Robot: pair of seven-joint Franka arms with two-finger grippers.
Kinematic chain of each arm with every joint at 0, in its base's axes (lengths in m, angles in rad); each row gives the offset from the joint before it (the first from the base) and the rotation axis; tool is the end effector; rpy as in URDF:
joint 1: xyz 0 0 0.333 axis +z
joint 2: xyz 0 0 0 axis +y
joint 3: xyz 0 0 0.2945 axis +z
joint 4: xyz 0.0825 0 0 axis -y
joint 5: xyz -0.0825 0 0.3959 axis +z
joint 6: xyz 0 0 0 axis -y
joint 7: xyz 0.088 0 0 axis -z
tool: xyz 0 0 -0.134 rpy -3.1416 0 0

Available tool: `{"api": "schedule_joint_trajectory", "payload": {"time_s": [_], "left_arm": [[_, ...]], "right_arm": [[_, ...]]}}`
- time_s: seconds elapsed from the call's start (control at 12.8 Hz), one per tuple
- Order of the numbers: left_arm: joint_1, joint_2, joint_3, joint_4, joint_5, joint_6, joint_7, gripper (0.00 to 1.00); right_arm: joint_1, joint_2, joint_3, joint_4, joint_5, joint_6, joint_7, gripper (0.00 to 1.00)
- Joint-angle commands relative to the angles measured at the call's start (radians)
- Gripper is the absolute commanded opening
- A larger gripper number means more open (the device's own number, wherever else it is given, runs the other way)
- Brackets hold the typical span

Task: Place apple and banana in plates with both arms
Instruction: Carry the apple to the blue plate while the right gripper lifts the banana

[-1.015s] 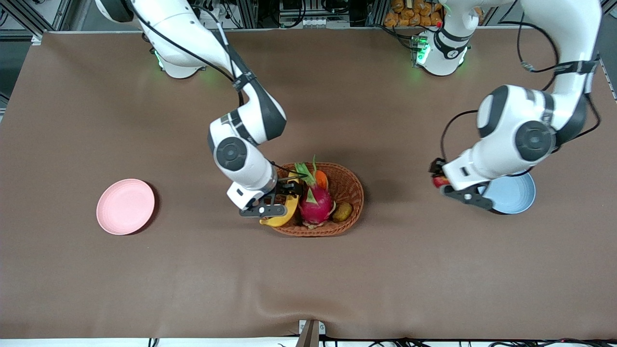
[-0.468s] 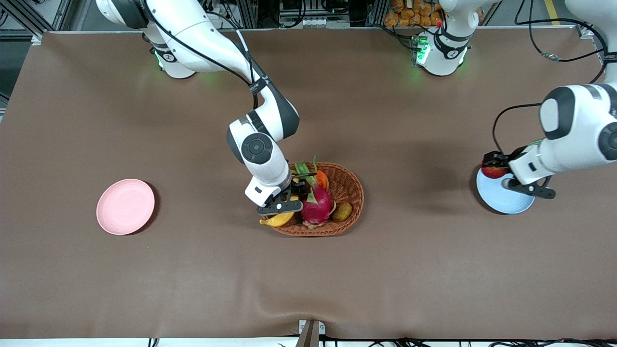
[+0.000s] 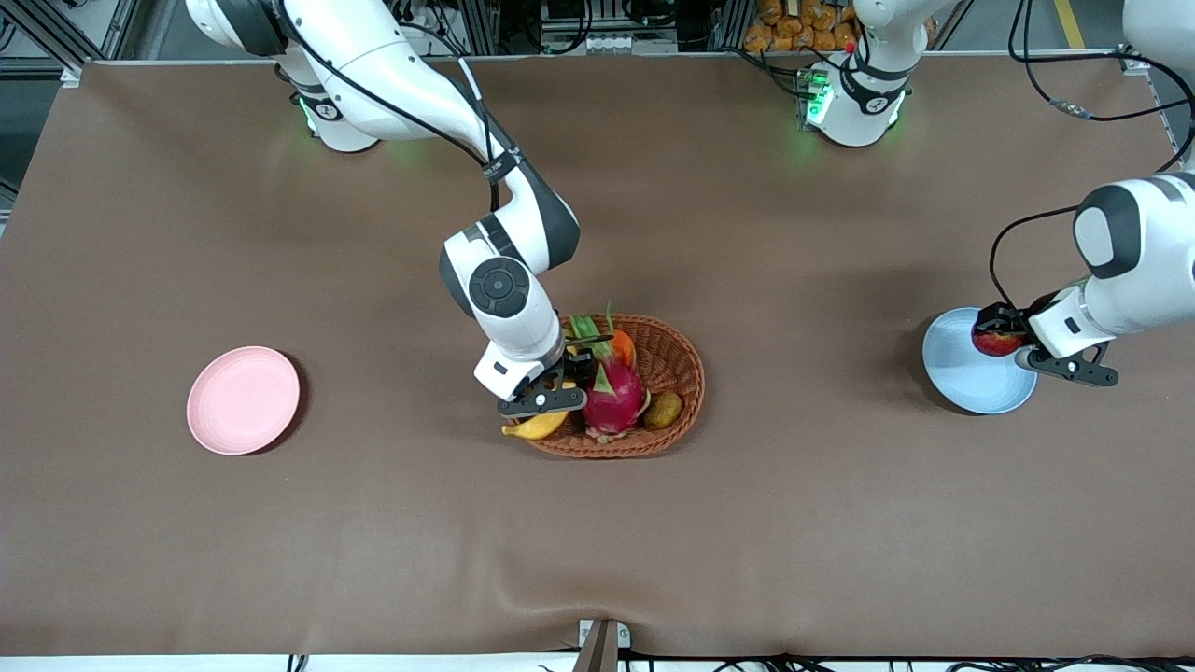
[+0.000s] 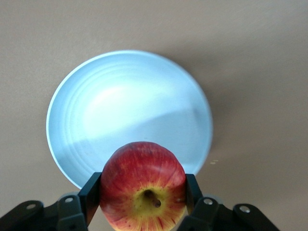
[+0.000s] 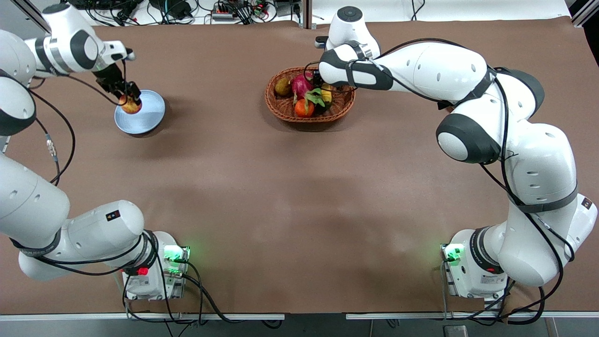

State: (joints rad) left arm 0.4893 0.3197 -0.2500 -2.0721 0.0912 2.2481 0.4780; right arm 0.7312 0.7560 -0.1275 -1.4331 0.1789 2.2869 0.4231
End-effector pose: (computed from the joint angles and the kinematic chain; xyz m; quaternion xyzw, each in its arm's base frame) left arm 0.5535 0.1372 0.2134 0.9871 -0.1460 -0.0596 0.0284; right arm 0.5915 0.4347 0.2070 -0.9967 -0.0544 -0.0322 0.0500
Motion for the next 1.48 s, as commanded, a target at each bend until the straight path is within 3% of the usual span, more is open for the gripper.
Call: {"api": "schedule_joint_trajectory", "payload": {"time_s": [0.0,0.08,0.47,0.7,0.86,0.94,1.09,1.4], "left_arm": [[0.035,0.036,-0.012,0.003,0.018,0.071,0.095,0.32],[0.037,0.041,-0.012,0.012,0.018,0.073,0.102,0.32],[0.049,0.096,-0.014,0.029,0.016,0.087,0.128,0.33],[0.051,0.118,-0.014,0.03,0.012,0.093,0.126,0.38],[0.051,0.124,-0.014,0.03,0.01,0.093,0.126,0.49],[0.051,0.125,-0.014,0.03,0.01,0.094,0.126,0.59],[0.049,0.124,-0.014,0.032,0.009,0.093,0.123,0.98],[0.045,0.113,-0.015,0.059,0.009,0.065,0.128,1.0]], "right_arm": [[0.011,0.011,-0.011,0.017,-0.021,0.0,0.025,0.06],[0.011,0.011,-0.011,0.019,-0.021,0.0,0.023,0.0],[-0.01,-0.02,-0.015,0.028,-0.018,-0.017,0.022,0.0],[-0.106,-0.09,-0.017,0.026,-0.006,-0.102,0.014,0.0],[-0.194,-0.144,-0.014,0.017,-0.003,-0.188,-0.001,0.01],[-0.229,-0.162,-0.014,0.011,-0.001,-0.243,-0.027,0.01],[-0.301,-0.214,-0.015,-0.039,-0.002,-0.302,-0.084,0.01],[-0.459,-0.363,-0.017,-0.258,-0.013,-0.282,-0.309,0.01]]}}
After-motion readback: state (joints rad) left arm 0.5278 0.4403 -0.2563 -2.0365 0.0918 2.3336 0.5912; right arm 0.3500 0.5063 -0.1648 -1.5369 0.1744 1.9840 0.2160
